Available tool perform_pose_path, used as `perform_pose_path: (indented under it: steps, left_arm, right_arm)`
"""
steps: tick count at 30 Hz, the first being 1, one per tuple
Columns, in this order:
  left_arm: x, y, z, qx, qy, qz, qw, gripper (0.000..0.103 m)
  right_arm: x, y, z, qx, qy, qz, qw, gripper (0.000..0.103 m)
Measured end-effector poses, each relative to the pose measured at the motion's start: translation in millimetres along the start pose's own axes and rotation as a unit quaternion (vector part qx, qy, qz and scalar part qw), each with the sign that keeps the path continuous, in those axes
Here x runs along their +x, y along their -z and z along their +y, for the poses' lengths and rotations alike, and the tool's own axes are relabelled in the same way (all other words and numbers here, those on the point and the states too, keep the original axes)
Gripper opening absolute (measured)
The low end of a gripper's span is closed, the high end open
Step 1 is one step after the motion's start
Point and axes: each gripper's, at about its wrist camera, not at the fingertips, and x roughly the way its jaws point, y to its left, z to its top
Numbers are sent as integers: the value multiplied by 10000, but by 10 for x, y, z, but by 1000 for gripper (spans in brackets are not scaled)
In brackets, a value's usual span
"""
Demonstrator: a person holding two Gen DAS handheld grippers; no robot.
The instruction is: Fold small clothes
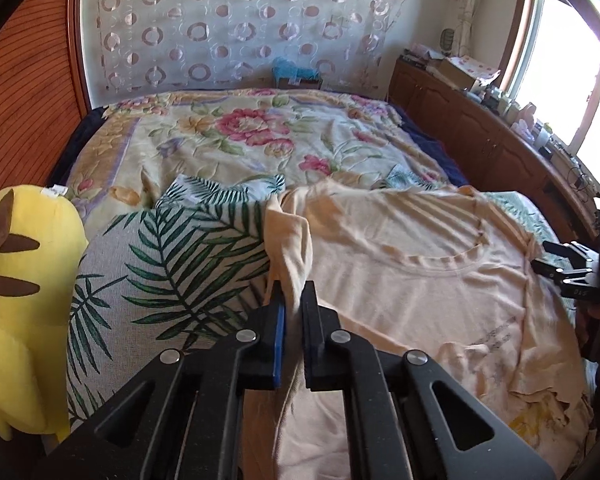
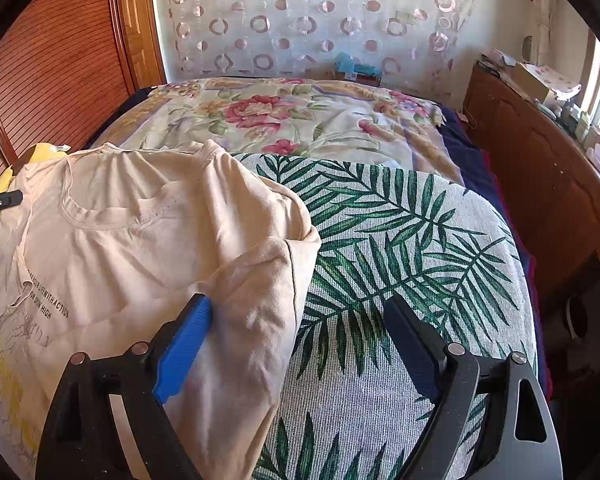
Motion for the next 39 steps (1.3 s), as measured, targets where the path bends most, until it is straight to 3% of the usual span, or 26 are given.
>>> perform_pose_path:
  steps: [9, 12, 15, 16, 17, 19, 23, 29, 39]
  left_arm:
    - [-221, 29, -274, 280, 155, -151, 9994, 8]
    - [-243, 49, -286, 276, 166, -142, 9994, 8]
    - [-293, 93, -331, 266, 181, -151, 9994, 8]
    - [-318, 105, -342, 264, 189, -169, 9993, 8]
    - [-343, 118, -354, 261, 198, -191, 9993, 8]
    - [-426, 140, -385, 259, 216, -260, 9991, 8]
    - [-656, 221, -427, 240, 213, -443, 9985, 8]
    - [-1054, 370, -416, 187, 133, -725, 9971, 8]
    - [-1649, 889, -512, 209, 82, -1234, 9921, 8]
  right_arm:
    - [27, -41, -27, -25, -85, 65, 9999, 89]
    - [52, -82, -33, -62, -116, 81, 9999, 84]
    - [74, -119, -31, -66, -151, 21, 9999, 67]
    - [78, -137, -23, -94, -209, 4, 9997, 53]
    - [75, -141, -7, -117, -308, -11, 9995, 30]
    - [73, -156, 21, -165, -551, 57, 9983, 6]
    - [-89, -130, 105, -274, -635, -148, 9975, 6]
    - [-675, 62, 122, -184, -858, -796, 9930, 6]
    - [-1496, 904, 56, -264, -917, -1404, 9855, 6]
